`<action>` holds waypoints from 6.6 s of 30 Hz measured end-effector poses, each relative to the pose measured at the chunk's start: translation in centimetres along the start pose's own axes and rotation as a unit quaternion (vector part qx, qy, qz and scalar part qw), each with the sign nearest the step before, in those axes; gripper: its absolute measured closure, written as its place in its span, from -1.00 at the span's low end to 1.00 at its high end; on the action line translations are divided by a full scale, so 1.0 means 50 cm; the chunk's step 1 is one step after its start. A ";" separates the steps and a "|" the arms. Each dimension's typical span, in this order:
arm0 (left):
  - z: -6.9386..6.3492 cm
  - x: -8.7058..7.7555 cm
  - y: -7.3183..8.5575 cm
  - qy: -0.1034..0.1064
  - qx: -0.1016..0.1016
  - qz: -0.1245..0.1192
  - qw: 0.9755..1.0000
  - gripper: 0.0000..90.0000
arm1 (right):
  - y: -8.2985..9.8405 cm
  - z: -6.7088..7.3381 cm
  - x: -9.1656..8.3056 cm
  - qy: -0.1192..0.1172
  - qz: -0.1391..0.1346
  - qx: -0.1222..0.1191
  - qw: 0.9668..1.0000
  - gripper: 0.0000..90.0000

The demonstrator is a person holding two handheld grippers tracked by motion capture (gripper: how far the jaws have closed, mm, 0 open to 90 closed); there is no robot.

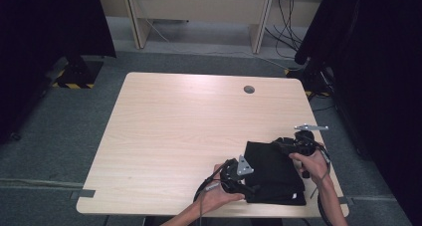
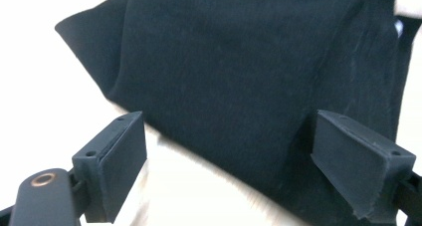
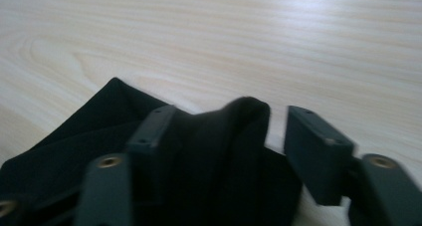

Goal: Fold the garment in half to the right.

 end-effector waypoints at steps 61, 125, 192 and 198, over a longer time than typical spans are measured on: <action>0.236 -0.087 -0.012 -0.032 0.027 -0.002 0.999 0.58 | -0.087 0.160 -0.006 -0.051 -0.118 -0.099 0.987 0.85; 0.101 -0.089 0.023 -0.067 -0.052 -0.015 0.996 -0.79 | 0.156 0.083 -0.148 -0.018 -0.055 -0.132 0.990 0.91; 0.102 -0.238 0.179 -0.062 -0.035 0.028 0.997 -1.00 | 0.068 0.207 -0.051 -0.022 -0.058 -0.153 0.986 -0.43; 0.109 -0.255 0.191 -0.070 -0.043 0.026 0.996 -1.00 | 0.082 0.193 -0.077 -0.022 -0.060 -0.152 0.986 -0.43</action>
Point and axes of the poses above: each handheld gripper's, and its own axes: x roughly forward along the jaws, y roughly out of its underside, z roughly to its left, the point moved 9 cm from there along x, roughly forward along the jaws, and after that the axes turned 15 degrees about y, right-handed, at the moved point
